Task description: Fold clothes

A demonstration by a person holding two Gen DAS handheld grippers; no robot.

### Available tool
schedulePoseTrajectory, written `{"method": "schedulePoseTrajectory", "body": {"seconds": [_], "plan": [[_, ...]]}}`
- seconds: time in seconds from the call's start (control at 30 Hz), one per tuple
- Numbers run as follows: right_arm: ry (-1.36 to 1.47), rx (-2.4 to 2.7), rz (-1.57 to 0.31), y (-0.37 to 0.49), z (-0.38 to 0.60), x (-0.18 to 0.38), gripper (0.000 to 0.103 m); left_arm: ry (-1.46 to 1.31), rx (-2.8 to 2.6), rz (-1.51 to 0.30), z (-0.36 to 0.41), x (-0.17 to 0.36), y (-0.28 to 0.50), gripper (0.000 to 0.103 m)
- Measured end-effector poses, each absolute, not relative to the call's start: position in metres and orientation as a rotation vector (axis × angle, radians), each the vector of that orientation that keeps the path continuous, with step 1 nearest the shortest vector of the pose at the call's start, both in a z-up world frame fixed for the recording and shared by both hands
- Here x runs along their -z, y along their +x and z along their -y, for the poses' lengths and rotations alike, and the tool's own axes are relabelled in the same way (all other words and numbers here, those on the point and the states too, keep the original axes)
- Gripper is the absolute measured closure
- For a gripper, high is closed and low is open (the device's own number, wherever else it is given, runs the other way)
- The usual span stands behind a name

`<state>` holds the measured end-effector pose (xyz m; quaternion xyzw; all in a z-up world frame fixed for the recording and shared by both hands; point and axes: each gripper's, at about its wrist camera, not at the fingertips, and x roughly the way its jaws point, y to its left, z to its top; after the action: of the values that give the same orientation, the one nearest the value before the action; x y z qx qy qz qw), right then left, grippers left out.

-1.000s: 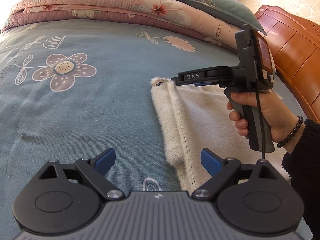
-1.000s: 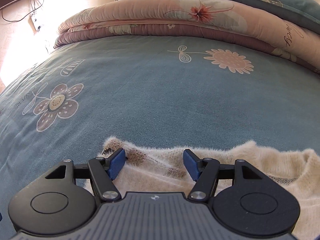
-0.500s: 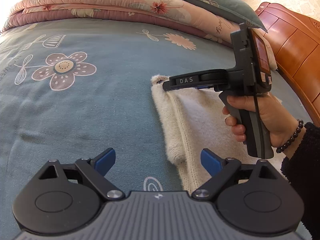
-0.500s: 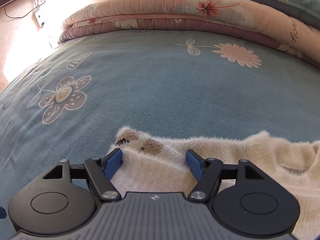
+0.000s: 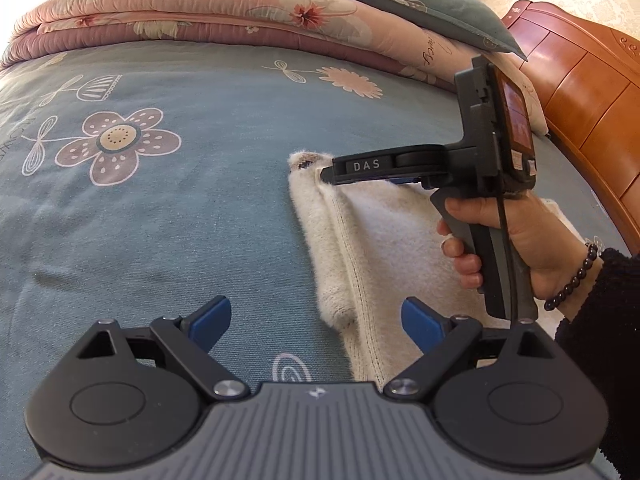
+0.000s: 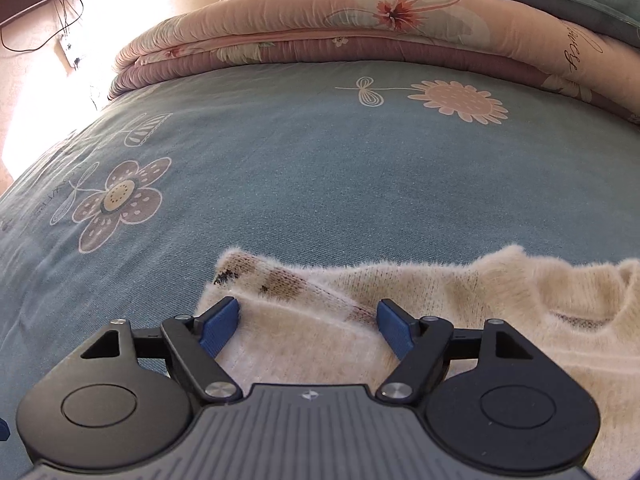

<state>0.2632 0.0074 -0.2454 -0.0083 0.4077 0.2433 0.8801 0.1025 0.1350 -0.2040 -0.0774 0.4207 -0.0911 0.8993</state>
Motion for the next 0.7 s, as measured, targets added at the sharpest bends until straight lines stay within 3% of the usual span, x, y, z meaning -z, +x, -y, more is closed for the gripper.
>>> {"method": "schedulePoseTrajectory", "body": {"seconds": [0.37, 0.7], "plan": [[-0.056, -0.396, -0.816, 0.230, 0.130, 0.192, 0.023, -0.191, 0.288, -0.840, -0.113, 0.204, 0.099, 0.011], [0.164, -0.104, -0.833, 0.249, 0.289, 0.219, 0.023, -0.278, 0.424, -0.804, -0.085, 0.211, 0.098, 0.011]]}}
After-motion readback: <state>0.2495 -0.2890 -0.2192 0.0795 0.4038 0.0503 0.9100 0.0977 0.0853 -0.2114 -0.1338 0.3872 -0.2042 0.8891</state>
